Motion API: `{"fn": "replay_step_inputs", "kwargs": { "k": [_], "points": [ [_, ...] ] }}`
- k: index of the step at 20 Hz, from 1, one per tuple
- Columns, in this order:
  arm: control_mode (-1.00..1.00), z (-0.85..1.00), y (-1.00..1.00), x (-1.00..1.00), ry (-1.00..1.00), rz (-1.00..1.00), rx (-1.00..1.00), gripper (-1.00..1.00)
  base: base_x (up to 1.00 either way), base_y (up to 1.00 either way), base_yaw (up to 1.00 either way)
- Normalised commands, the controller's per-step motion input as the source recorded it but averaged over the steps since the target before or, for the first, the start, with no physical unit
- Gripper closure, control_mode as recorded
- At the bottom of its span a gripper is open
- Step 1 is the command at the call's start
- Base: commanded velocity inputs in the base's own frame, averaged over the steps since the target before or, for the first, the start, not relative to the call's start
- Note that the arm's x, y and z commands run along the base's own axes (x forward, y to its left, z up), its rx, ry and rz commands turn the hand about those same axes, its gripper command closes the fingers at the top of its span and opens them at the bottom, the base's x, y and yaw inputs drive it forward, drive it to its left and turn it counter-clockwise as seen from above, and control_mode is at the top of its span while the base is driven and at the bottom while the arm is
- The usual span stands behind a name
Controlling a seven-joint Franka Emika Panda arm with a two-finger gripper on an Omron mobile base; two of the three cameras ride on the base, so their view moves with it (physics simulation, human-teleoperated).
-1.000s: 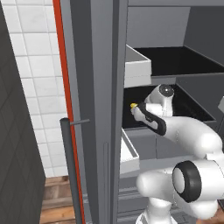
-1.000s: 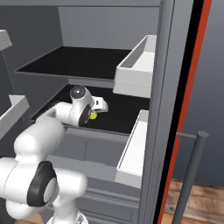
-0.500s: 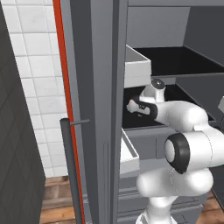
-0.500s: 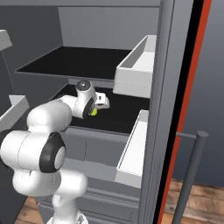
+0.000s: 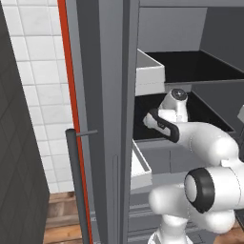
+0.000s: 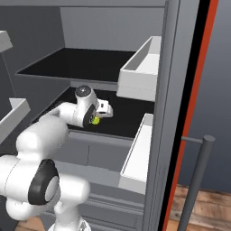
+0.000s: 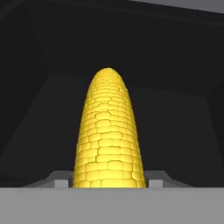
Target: Place one corn and one fish in each tupperware on the nearby counter, to pack two identical lunches.
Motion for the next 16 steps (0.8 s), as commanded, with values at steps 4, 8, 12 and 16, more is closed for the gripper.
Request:
{"fn": "replay_step_inputs", "kwargs": {
  "k": [4, 8, 12, 16],
  "points": [
    [-1.0, 0.13, -0.55, -1.0, -0.1, -0.08, 0.04, 1.0, 0.0, 0.0, 0.0],
    [-1.0, 0.57, -0.44, -1.0, -0.04, -0.03, 0.05, 1.0, 0.0, 0.0, 0.0],
    [-1.0, 0.75, -0.18, -1.0, 0.0, 0.0, 0.0, 1.0, 0.0, 0.0, 0.0],
    [-1.0, 0.69, -0.01, -0.91, 0.02, -0.01, 0.0, 1.0, 0.0, 0.0, 0.0]
  ]
}}
